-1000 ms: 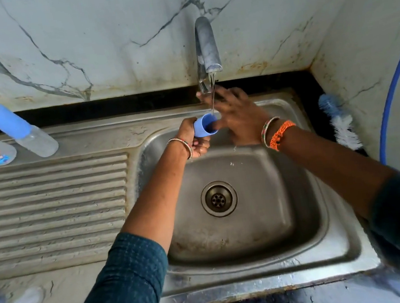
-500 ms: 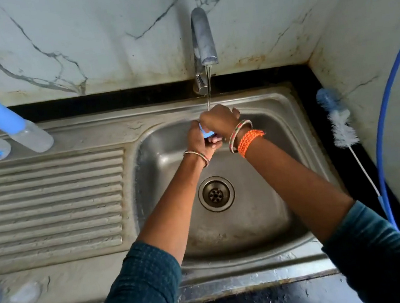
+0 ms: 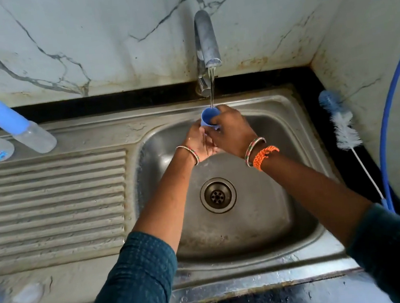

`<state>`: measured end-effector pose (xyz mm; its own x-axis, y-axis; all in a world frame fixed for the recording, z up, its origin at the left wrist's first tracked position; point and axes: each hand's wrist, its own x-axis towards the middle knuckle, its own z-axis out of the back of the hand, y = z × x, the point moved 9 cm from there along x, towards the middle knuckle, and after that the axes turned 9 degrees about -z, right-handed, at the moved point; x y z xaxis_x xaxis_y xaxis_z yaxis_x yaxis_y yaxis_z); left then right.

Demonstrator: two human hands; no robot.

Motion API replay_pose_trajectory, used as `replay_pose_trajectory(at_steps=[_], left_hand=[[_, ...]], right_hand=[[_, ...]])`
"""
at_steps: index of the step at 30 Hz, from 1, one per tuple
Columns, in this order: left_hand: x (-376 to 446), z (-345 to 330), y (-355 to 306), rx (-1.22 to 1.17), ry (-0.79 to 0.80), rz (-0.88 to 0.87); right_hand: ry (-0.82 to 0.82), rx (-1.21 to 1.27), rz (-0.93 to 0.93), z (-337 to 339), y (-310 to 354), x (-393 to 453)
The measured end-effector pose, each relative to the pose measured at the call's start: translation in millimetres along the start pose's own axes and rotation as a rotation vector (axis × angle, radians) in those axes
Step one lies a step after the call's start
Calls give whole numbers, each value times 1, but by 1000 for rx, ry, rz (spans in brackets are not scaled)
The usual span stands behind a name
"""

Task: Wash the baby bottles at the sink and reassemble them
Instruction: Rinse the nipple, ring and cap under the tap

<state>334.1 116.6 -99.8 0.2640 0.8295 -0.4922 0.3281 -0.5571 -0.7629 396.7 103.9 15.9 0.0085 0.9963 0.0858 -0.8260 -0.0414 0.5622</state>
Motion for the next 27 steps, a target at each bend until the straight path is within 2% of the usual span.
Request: replay_pose_trajectory(at_steps=[2,3,6,7,10,12,14,15,17,18,19,21,24,27], left_hand=[[4,3,6,186,10,23],[7,12,7,199,-51,22],[2,47,6,166,-278,-10],[2,57,6,178,-300,-19],[-2,69,3,153,-287,-29],[-6,67,2,151,-262,-21],[-9,55,-4,118,-198,-56],[-10,48,-9,92,-155,-86],[-13,34,-20,59,-76,-128],[-16,27,-23,49,-51,-141],[-18,22,-26,37,-31,-150],[-19,17,-30,56,16,-153],[-17,19,-30,266,28,-159],[-17,23,-52,388,-61,-373]], right_hand=[[-193,-4,-43,8,-6,-7],[-196,-4,-72,2,-12,-8],[132,-92,-263,-59,-44,-16],[138,-69,-289,-66,-50,-20],[-10,57,-206,-57,-43,-15],[101,90,-247,-63,-44,-9],[112,356,-377,-59,-46,-2],[120,634,-478,-57,-47,-1],[308,1230,-668,-71,-36,1],[435,1429,-728,-76,-25,-1],[525,1525,-769,-77,-19,-2],[586,1590,-850,-74,-20,0],[595,1568,-969,-74,-29,-4],[641,1358,-868,-68,-31,-1]])
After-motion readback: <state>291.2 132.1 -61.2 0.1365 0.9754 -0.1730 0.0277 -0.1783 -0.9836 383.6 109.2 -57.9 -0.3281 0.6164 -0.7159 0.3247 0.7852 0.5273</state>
